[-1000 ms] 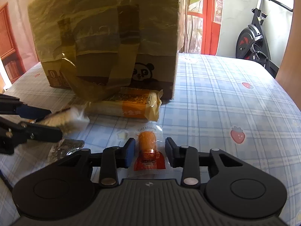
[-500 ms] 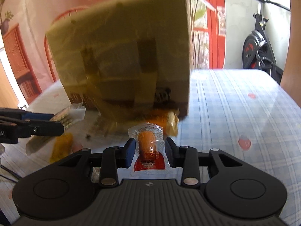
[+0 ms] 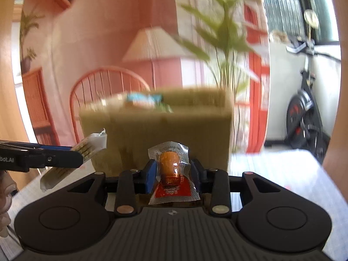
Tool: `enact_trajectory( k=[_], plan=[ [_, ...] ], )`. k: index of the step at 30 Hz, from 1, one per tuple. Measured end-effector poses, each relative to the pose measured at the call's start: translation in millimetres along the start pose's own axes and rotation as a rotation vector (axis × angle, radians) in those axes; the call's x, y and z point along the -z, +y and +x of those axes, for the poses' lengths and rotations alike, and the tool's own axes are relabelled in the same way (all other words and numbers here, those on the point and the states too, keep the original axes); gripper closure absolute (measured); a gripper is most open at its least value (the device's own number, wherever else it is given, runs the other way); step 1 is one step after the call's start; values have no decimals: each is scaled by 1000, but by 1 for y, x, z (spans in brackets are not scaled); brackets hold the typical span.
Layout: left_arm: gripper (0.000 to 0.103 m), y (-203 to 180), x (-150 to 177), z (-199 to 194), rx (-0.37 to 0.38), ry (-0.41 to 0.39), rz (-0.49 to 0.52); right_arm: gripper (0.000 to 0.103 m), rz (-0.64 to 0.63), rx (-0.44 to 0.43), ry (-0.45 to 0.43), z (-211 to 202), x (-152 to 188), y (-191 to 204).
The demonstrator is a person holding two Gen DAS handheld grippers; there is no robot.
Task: Organize snacks
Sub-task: 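Lift the cracker packet and sausage and carry them over the box, then open both grippers to drop the cracker packet and sausage into the box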
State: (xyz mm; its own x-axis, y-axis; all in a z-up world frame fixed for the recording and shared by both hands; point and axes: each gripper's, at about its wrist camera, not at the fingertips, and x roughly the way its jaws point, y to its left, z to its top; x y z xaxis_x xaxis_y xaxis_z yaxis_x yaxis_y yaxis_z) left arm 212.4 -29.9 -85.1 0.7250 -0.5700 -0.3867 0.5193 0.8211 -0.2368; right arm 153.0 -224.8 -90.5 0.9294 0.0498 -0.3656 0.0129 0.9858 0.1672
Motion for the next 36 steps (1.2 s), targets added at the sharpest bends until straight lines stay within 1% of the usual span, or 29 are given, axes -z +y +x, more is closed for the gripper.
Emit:
enact_trajectory(
  k=[4,8,10,12,14,19,22,28,30,31,32,33,36],
  plan=[
    [49,-1,-29,11,6,-43,-3,66,-14,-18,-62,3,-30,-1],
    [49,-3,-61,33,25,-64,-11,66,-42,-13,-89,21,-51,-5],
    [49,-1,-77,51,29,-58,-22,66,-50,-13,-91,34,-61,-10],
    [49,-1,-87,71,31,-45,-31,66,-49,-5,-88,50,-68,-16],
    [49,-1,-98,95,15,-19,-38,66,-40,6,-83,66,-74,-23],
    [49,6,-106,141,-18,33,-59,66,-35,34,-58,96,-76,-36],
    [48,10,-105,153,-18,57,-57,66,-40,56,-56,105,-72,-40],
    [48,4,-108,181,-38,98,-17,65,-19,65,-34,116,-66,-49],
    [45,4,-109,189,-53,116,-11,63,-17,76,-26,117,-64,-49],
    [42,4,-109,189,-59,117,-6,63,-16,77,-25,117,-63,-49],
    [38,4,-108,188,-65,113,0,63,-15,78,-28,116,-62,-49],
    [36,5,-108,187,-67,108,2,63,-17,78,-28,114,-61,-49],
    [34,10,-109,179,-69,102,-21,63,-23,80,-27,110,-59,-49]
  ],
)
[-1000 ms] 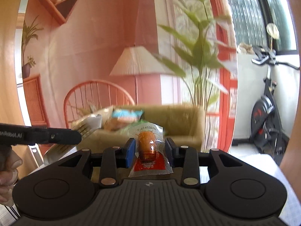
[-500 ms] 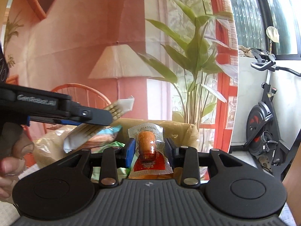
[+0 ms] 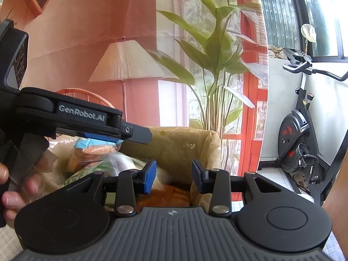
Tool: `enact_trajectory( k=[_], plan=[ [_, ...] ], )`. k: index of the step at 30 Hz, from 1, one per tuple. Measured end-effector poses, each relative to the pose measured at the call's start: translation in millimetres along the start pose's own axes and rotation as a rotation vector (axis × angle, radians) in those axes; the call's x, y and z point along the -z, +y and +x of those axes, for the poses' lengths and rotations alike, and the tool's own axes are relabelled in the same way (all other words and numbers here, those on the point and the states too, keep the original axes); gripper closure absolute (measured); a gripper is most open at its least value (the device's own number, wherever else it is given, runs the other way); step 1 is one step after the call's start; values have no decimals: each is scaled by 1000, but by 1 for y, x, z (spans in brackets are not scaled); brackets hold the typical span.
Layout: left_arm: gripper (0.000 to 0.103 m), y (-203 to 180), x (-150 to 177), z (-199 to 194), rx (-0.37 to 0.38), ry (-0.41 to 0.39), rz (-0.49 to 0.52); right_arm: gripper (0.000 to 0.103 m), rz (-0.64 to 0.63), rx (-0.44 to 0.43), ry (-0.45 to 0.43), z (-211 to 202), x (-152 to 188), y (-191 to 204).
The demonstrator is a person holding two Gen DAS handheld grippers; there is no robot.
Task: Organize snacks
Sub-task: 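Open both grippers to drop the cracker packet and sausage into the box, then lower left gripper to the yellow packet while right gripper reaches silver-foil packet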
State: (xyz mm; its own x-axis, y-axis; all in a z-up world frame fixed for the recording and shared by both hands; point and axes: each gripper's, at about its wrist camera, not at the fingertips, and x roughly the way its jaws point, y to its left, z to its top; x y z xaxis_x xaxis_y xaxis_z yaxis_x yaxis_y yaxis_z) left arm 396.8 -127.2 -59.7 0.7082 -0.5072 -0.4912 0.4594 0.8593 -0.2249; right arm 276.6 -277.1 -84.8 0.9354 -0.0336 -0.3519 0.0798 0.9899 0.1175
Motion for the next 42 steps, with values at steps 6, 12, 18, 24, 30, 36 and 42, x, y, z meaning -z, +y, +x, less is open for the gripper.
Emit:
enact_trajectory(
  k=[6,12,18,24,30,36,42],
  plan=[
    [34,4,1,-31,3,-16,-21,63,46,-13,-6,-17,3,4],
    [34,8,9,-76,14,-46,-33,63,82,-33,-6,-40,10,15],
    [34,16,31,-119,6,-55,-35,62,90,-54,-22,-67,17,31],
    [34,34,62,-148,-39,-32,-42,62,77,-85,-13,-87,33,49],
    [34,42,105,-156,-71,25,-73,62,73,-98,70,-89,65,59],
    [34,53,153,-146,-122,118,-136,62,72,-119,190,-89,104,67],
    [34,61,186,-141,-171,183,-174,62,56,-139,302,-85,140,76]
  ],
)
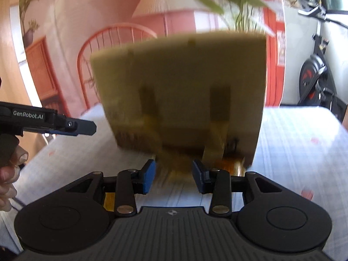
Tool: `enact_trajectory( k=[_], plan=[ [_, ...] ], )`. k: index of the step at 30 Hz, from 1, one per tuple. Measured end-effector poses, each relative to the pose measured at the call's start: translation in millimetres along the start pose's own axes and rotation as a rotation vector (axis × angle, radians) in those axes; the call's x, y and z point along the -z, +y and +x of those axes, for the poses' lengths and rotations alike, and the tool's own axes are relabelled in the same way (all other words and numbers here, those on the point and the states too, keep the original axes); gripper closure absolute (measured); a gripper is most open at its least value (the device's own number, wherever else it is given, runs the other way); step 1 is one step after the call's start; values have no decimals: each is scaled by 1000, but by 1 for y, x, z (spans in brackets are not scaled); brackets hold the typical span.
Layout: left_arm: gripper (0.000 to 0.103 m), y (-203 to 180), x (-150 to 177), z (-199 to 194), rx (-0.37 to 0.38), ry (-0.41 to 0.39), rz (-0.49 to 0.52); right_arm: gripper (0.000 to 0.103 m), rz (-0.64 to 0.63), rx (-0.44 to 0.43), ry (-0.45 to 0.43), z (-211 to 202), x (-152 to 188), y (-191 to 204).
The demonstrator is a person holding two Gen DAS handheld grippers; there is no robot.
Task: Organize snacks
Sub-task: 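Lower left gripper to the yellow packet while right gripper reaches silver-foil packet, then close left gripper on the yellow packet while right gripper closes on foil packet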
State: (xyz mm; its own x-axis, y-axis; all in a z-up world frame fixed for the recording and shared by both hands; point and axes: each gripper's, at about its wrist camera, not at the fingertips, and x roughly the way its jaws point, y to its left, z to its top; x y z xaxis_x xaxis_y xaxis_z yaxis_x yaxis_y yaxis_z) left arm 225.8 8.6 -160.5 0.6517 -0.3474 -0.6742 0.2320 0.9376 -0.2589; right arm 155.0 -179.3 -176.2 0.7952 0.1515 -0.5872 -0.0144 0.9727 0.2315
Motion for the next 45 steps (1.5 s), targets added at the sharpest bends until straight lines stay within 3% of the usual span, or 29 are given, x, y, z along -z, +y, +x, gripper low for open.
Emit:
enact_trajectory(
  k=[4,8,17,22,27,35,40,45],
  plan=[
    [35,6,14,7,-28,35,-18,55,10,2,90,14,22,3],
    [35,12,27,12,-41,65,-56,39,10,4,148,25,36,10],
    [35,14,38,15,-50,91,-78,36,-135,0,201,39,50,40],
    [35,13,47,20,-43,117,-89,37,-174,17,196,39,53,40],
    [36,10,50,22,-34,133,-78,55,-168,43,177,36,52,31],
    [39,6,51,30,-33,159,-51,55,-131,79,153,31,53,12],
    [51,-5,51,42,-112,165,-20,55,-138,77,143,30,54,12],
    [51,-18,53,48,-150,150,39,55,-138,74,136,30,55,12]
  ],
)
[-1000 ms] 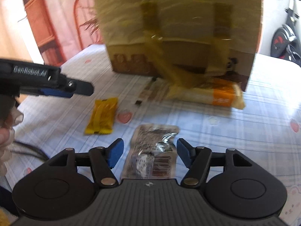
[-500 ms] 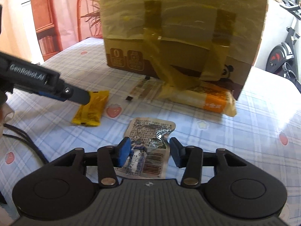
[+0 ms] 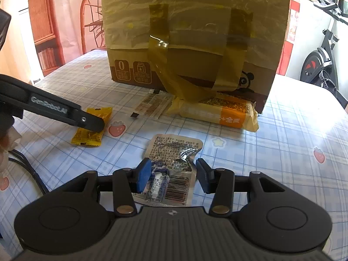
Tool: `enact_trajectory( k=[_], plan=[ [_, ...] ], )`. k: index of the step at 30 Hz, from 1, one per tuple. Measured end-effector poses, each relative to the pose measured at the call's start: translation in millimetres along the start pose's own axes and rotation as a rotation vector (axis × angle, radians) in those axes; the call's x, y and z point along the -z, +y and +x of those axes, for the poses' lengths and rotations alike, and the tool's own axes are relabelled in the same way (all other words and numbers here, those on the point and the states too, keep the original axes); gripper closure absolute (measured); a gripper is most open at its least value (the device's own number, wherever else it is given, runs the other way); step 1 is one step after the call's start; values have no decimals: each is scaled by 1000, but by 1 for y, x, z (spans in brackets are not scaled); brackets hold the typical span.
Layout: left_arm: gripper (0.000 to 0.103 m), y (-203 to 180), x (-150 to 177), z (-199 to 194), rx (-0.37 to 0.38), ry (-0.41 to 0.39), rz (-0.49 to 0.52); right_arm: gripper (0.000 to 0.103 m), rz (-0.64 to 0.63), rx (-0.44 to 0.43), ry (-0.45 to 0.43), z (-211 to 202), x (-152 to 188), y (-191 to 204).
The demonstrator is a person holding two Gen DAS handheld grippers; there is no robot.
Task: Organize snacks
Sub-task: 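Close left gripper on the yellow packet while right gripper closes on foil packet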
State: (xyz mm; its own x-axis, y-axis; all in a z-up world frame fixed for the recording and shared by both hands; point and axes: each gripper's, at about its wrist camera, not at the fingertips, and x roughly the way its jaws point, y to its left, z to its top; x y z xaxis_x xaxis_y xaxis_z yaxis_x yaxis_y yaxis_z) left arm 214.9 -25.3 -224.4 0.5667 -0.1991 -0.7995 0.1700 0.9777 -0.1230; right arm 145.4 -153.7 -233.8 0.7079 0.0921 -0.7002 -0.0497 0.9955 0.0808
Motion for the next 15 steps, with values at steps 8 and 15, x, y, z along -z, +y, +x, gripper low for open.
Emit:
enact_trajectory(
  k=[8,15],
  plan=[
    [66,0,2,-2,16,-36,17,54,12,-4,-7,-1,1,-1],
    [66,6,6,-12,48,-80,-3,44,58,-37,12,2,-5,-5]
  ],
)
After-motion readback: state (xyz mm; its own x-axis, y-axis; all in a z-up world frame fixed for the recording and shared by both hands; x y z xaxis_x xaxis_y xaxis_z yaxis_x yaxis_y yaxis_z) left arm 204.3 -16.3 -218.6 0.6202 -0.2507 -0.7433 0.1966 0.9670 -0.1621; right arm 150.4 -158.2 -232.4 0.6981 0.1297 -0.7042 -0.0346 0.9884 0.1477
